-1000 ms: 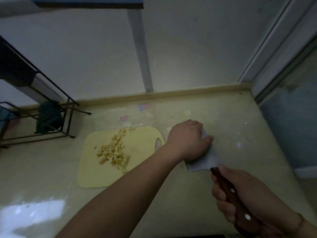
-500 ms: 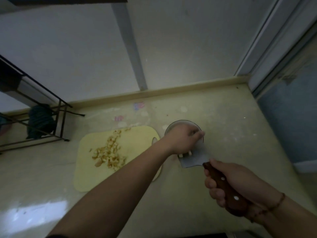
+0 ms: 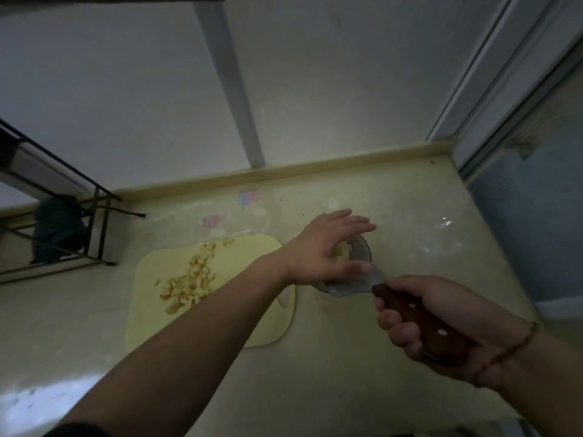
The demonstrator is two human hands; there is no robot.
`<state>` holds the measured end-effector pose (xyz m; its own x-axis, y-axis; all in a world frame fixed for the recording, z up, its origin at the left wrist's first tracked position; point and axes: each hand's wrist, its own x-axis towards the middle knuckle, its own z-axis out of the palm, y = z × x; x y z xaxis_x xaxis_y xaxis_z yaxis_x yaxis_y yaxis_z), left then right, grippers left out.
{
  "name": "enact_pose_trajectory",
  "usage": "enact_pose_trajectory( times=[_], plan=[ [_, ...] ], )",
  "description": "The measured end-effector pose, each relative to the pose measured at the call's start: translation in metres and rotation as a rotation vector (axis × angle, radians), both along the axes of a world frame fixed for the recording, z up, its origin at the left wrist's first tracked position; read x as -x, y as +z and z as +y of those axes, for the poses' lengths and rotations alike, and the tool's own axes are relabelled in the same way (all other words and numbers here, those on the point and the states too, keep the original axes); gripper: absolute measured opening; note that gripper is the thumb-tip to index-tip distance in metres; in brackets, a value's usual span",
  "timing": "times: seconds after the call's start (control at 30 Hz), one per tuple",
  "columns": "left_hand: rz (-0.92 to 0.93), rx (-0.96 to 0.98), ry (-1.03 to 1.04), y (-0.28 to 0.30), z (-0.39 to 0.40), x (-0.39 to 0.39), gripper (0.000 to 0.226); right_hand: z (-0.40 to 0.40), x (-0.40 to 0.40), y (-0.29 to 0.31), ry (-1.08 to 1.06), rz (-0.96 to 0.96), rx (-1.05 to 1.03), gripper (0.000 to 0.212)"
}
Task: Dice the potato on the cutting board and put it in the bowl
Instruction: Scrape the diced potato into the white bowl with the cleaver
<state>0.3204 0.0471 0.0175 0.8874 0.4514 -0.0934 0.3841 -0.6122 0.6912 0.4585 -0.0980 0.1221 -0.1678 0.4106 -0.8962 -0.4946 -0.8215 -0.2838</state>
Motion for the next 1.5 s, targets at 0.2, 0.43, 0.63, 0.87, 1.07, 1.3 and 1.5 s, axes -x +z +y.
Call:
enact_pose_trajectory(
  times=[0.2, 0.43, 0.63, 0.87, 1.07, 1.3, 1.5],
  plan=[
    [0.157, -0.072, -0.036, -0.008, 0.005, 0.004, 0.089, -0.002, 0.001, 0.003, 0.014, -0.001, 0.014, 0.03],
    [0.207, -0.067, 0.004, -0.018, 0.011, 0.007, 0.079, -0.008, -0.002, 0.013, 0.023, -0.007, 0.013, 0.029],
    [0.161, -0.089, 0.03, -0.027, 0.014, 0.007, 0.074, -0.013, -0.005, 0.022, 0.052, -0.003, 0.052, 0.029],
    [0.134, -0.115, 0.053, -0.031, 0.013, 0.005, 0.075, -0.021, -0.009, 0.03, 0.116, -0.017, 0.092, 0.03],
    [0.136, -0.162, 0.059, -0.034, 0.013, 0.003, 0.068, -0.026, -0.007, 0.034, 0.152, -0.003, 0.106, 0.031],
    [0.146, -0.105, 0.082, -0.023, 0.007, -0.004, 0.08, -0.026, -0.006, 0.032, 0.172, -0.025, 0.092, 0.031],
    [0.251, -0.24, 0.085, -0.029, 0.004, -0.012, 0.09, -0.027, -0.008, 0.032, 0.165, -0.043, 0.072, 0.03]
  ],
)
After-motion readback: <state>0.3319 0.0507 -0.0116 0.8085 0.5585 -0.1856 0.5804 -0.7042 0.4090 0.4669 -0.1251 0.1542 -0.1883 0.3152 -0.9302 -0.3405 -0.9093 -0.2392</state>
